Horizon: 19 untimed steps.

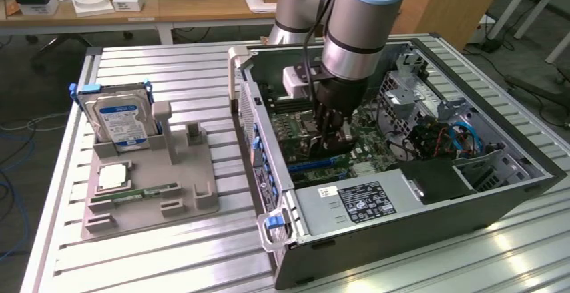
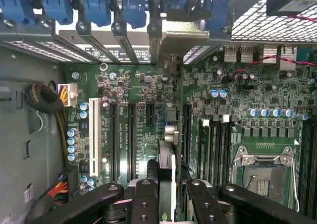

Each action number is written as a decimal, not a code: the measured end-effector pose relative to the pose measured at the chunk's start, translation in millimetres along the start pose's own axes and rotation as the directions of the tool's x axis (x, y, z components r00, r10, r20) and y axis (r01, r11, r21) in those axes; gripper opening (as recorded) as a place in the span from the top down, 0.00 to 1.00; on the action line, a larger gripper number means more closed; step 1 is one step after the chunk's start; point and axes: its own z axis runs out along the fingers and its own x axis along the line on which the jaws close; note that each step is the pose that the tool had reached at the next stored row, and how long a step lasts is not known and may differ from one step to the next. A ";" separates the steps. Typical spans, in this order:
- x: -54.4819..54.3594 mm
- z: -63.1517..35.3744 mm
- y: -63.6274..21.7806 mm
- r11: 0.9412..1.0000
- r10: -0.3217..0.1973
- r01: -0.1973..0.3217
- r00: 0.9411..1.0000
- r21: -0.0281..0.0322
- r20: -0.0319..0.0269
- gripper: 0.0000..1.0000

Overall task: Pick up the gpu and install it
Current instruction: 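Insert the gpu into the slot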

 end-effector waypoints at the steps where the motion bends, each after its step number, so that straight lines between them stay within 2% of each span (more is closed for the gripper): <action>1: 0.0 0.6 0.0 1.000 0.000 0.000 1.000 0.000 0.000 0.74; 19: 0.1 5.9 3.0 1.000 0.000 0.000 1.000 0.000 0.000 0.74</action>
